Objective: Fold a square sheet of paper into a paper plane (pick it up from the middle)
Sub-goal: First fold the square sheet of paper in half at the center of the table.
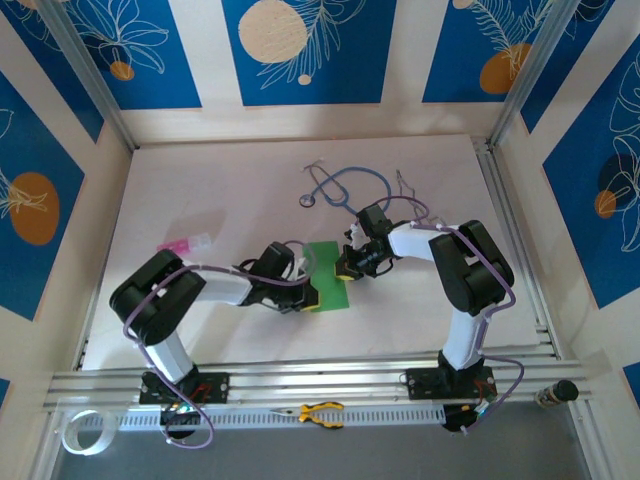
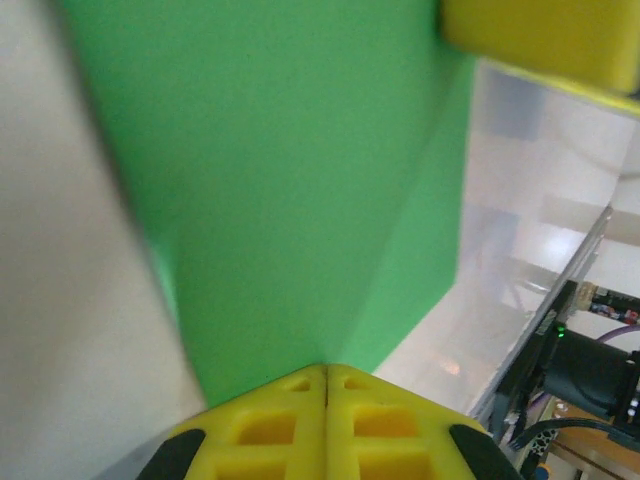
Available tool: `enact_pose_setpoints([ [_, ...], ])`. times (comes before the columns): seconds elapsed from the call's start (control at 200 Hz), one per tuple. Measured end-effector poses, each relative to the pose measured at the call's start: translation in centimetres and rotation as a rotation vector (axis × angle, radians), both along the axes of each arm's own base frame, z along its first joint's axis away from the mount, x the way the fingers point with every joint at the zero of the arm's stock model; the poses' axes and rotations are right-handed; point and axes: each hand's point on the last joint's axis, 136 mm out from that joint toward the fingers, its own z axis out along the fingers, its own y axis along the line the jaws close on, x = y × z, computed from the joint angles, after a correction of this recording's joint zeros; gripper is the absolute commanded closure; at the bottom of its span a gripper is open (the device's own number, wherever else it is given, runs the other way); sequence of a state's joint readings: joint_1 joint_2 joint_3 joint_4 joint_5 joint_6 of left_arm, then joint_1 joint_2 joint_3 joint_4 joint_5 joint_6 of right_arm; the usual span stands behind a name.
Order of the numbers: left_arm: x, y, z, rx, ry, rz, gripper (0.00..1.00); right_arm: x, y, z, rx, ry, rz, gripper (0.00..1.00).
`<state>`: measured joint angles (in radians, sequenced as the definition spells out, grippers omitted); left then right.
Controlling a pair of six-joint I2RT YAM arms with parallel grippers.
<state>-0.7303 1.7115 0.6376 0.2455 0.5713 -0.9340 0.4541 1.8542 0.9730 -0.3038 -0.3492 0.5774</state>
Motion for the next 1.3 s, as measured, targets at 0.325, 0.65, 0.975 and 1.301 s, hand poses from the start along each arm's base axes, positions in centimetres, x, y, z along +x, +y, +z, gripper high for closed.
enact_pose_setpoints([
  [0.325, -1.0, 0.9, 0.1, -0.004, -0.057, -0.017, 0.96, 0.0, 0.0, -0.1, 0.003, 0.001, -0.001, 1.0],
  [0.65, -2.3, 2.2, 0.9, 0.083, -0.049, -0.06, 0.94, 0.0, -0.1, -0.1, 0.002, 0.002, -0.001, 1.0],
  [0.975, 4.5, -1.4, 3.0, 0.006, -0.129, -0.006, 0.95, 0.0, -0.1, 0.0, 0.002, 0.001, -0.001, 1.0],
  [1.301, 4.6, -0.1, 0.1, 0.035, -0.102, 0.024, 0.95, 0.0, -0.1, 0.0, 0.003, 0.0, -0.001, 1.0],
])
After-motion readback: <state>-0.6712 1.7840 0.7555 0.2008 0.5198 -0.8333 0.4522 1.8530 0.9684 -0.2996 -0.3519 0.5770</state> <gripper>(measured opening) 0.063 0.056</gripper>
